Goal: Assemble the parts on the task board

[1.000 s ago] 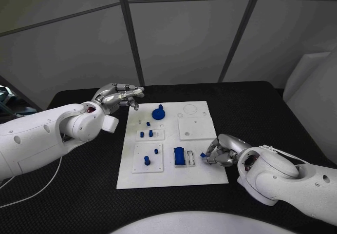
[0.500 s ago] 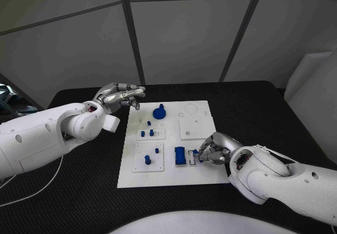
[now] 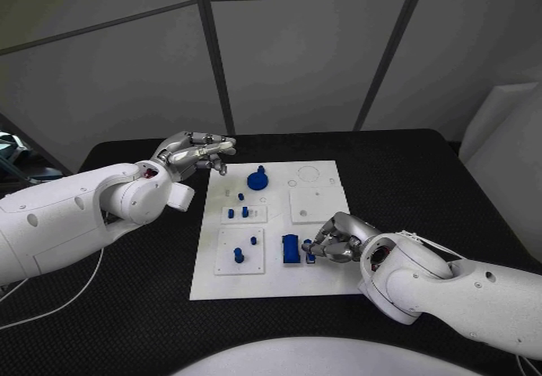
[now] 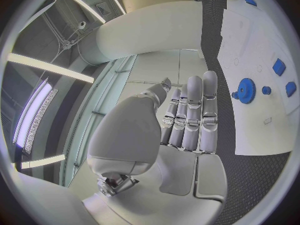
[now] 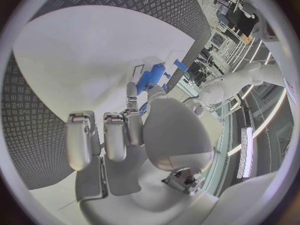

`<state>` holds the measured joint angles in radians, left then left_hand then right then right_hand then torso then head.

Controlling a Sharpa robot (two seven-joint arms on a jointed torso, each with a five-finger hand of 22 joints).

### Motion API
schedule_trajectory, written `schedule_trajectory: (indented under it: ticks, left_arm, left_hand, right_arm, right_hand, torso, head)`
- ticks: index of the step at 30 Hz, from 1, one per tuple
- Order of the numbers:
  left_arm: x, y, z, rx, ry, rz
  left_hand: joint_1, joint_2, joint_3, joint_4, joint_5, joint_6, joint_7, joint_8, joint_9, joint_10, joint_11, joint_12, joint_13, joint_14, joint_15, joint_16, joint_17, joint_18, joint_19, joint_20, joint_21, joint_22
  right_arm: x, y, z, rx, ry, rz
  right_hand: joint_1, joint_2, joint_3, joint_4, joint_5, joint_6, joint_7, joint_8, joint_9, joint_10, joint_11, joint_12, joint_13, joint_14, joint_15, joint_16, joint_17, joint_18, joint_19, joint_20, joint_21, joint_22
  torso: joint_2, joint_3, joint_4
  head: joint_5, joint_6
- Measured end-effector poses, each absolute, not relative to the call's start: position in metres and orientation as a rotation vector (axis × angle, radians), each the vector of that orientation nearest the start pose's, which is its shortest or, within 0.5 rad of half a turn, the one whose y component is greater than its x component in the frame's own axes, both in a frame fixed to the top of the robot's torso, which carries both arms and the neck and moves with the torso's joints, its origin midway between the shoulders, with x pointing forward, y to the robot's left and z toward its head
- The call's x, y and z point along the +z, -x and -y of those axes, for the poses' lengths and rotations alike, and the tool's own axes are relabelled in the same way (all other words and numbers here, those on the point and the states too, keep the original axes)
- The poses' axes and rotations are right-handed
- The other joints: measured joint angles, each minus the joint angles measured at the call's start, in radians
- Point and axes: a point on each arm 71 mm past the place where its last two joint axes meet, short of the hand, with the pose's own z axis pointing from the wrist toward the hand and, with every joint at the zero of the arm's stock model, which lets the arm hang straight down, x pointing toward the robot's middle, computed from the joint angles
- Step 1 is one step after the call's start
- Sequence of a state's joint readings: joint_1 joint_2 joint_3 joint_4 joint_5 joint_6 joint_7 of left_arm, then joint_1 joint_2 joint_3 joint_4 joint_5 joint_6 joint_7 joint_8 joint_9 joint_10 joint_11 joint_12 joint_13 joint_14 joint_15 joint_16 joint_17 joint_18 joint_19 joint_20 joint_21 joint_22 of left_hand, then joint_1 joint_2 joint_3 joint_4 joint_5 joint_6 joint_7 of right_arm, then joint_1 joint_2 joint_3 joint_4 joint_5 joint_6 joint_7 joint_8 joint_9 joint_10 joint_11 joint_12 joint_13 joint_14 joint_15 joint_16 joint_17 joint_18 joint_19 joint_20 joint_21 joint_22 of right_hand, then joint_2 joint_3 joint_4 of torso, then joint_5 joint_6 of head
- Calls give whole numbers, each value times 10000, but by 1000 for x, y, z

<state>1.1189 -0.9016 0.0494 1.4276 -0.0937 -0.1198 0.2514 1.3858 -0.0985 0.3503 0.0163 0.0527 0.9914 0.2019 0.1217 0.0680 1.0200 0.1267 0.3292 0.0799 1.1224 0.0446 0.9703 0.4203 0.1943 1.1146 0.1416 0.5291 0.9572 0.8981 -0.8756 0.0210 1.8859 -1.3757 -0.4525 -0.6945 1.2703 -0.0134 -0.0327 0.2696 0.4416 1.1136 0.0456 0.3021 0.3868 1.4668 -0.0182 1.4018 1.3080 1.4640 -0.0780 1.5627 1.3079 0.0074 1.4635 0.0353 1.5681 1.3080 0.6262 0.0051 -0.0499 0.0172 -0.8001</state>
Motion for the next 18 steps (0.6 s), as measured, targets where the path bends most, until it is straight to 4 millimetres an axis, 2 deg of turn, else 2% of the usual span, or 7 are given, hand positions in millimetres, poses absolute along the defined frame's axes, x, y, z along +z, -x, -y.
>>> schedule_trajectory:
  ticks: [5,18]
  left_arm:
    - [-199,-496,-258,-15038,11404,-15645]
    - [-199,-496,-259,-15038,11405,-15661]
  left_hand:
    - [0,0,0,0,0,0,0,0,0,0,0,0,0,0,0,0,0,0,0,0,0,1]
    - [-81,81,-85,85,0,1,-1,0,0,-34,41,39,0,-1,1,0,-17,0,0,0,0,-21]
  right_arm:
    - [-264,-367,154,5236,-3762,-20224]
    - [-266,-371,151,5144,-3682,-20291]
  right_hand:
    - [-21,-21,-12,13,52,55,-53,119,144,-1,-71,0,0,28,-28,0,-1,0,36,-36,0,0]
    - [-20,-21,-40,40,54,113,-29,262,250,-1,-70,1,4,-8,-62,0,-2,-1,2,-70,0,-2]
  torso:
    - [0,0,-5]
    - [-4,4,-6]
  head:
    - [40,-47]
    - [58,-90]
